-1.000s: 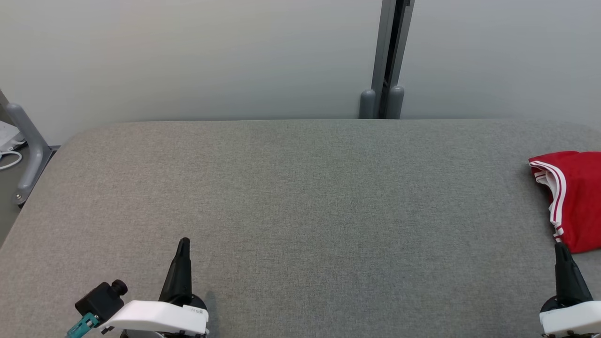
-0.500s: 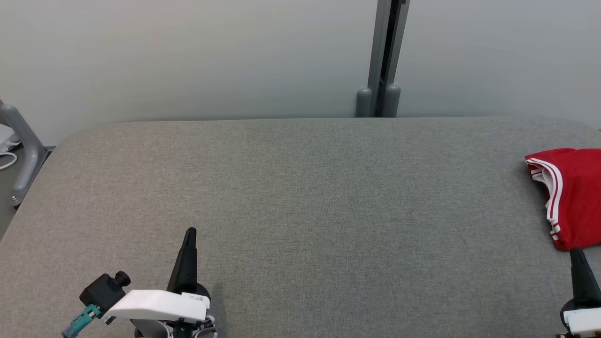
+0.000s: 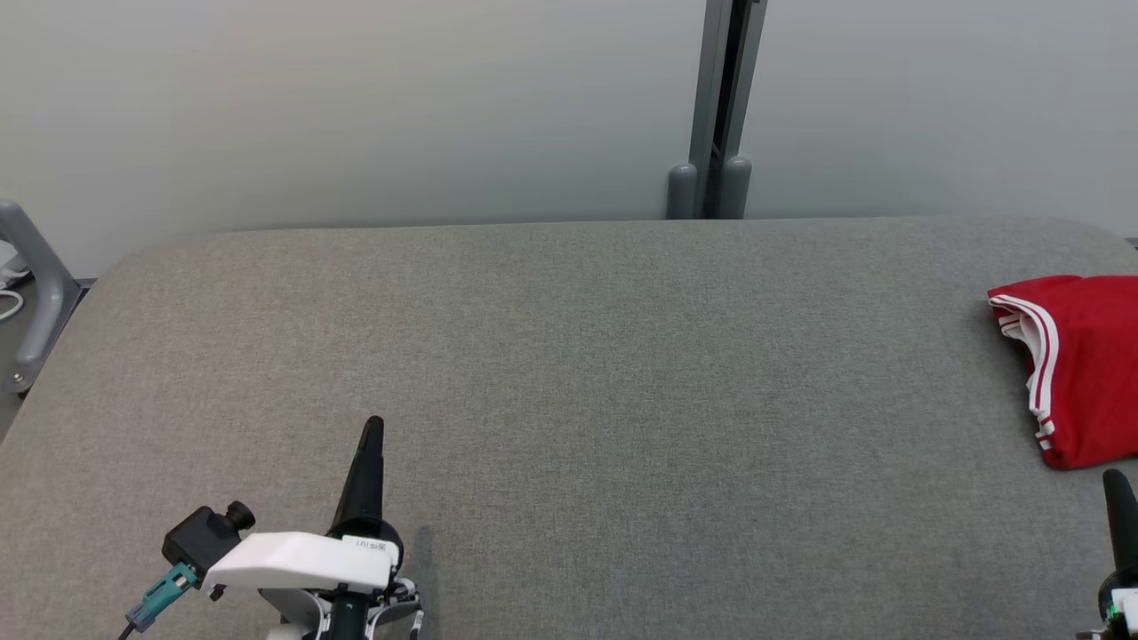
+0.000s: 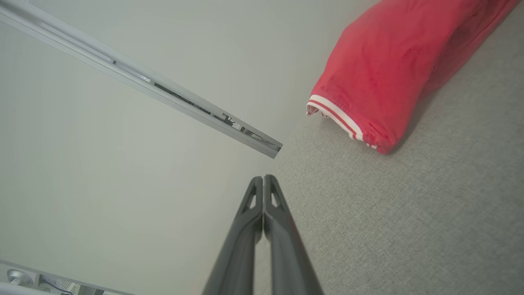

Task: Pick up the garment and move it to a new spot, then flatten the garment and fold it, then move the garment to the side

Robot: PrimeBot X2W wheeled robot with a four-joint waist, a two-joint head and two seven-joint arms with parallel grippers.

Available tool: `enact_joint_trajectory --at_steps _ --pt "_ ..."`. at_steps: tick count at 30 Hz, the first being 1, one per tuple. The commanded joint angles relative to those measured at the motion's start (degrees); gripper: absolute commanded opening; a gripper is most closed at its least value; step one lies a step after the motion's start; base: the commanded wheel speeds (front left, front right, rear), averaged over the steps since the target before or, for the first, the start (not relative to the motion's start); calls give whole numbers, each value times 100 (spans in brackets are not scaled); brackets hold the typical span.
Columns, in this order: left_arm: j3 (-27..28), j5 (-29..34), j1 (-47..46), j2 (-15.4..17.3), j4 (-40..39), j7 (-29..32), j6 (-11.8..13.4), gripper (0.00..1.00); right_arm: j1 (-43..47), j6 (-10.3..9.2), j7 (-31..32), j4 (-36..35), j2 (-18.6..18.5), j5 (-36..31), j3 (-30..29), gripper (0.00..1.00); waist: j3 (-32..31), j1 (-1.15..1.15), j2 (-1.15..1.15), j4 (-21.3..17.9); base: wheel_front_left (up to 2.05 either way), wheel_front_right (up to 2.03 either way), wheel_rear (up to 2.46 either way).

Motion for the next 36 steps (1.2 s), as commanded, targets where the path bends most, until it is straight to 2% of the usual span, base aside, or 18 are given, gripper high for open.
enact_joint_trajectory --at_steps 1,14,36 --pt "-20 -134 -199 32 -38 13 -36 0 -7 1 65 -88 -64 181 -63 0 2 0 0 -6 0 0 0" --pt "-179 -872 -362 37 6 106 -69 0 40 1 404 -148 -73 1128 -325 0 28 0 0 -66 0 0 0" --pt "-369 -1761 -552 44 65 211 -119 0 99 1 813 -214 -84 2260 -633 0 64 0 0 -151 0 0 0"
